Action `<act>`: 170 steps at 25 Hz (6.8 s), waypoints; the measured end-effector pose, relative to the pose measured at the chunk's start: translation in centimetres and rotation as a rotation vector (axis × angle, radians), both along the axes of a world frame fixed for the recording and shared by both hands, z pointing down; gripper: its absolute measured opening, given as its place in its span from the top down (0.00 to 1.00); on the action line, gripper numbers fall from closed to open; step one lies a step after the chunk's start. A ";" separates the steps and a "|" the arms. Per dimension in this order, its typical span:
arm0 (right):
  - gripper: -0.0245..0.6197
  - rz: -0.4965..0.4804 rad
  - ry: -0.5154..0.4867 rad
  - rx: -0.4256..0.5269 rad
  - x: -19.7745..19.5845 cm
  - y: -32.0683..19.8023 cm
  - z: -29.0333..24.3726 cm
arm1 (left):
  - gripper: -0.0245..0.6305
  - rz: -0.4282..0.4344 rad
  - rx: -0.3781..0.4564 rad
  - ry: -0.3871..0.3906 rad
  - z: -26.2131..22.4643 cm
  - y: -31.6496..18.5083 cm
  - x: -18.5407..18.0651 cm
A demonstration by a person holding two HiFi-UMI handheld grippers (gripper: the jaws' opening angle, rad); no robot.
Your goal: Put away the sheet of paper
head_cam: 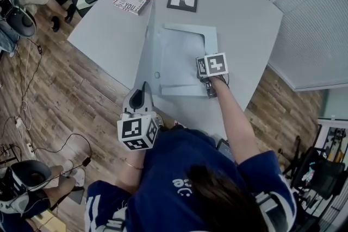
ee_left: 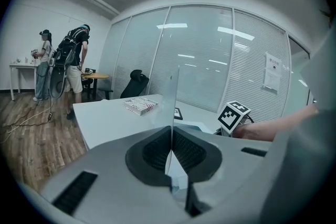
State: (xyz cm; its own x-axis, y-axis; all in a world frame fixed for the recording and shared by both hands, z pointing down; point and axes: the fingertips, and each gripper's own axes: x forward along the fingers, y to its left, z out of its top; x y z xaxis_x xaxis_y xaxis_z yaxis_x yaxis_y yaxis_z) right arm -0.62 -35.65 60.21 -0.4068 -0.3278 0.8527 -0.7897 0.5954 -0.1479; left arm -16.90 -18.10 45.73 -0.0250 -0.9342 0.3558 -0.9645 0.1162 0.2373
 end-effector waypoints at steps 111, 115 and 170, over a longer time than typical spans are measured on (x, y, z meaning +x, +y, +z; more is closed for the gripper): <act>0.95 0.159 -0.433 0.278 8.4 14.0 -11.7 | 0.74 0.794 -0.156 0.173 5.6 -1.1 20.2; 0.95 0.136 -0.442 0.318 7.5 13.9 -13.0 | 0.74 0.790 -0.063 0.235 3.0 -0.2 19.8; 0.95 0.101 -0.285 0.571 2.6 16.1 -14.5 | 0.96 0.457 0.136 -0.074 -1.7 0.3 10.2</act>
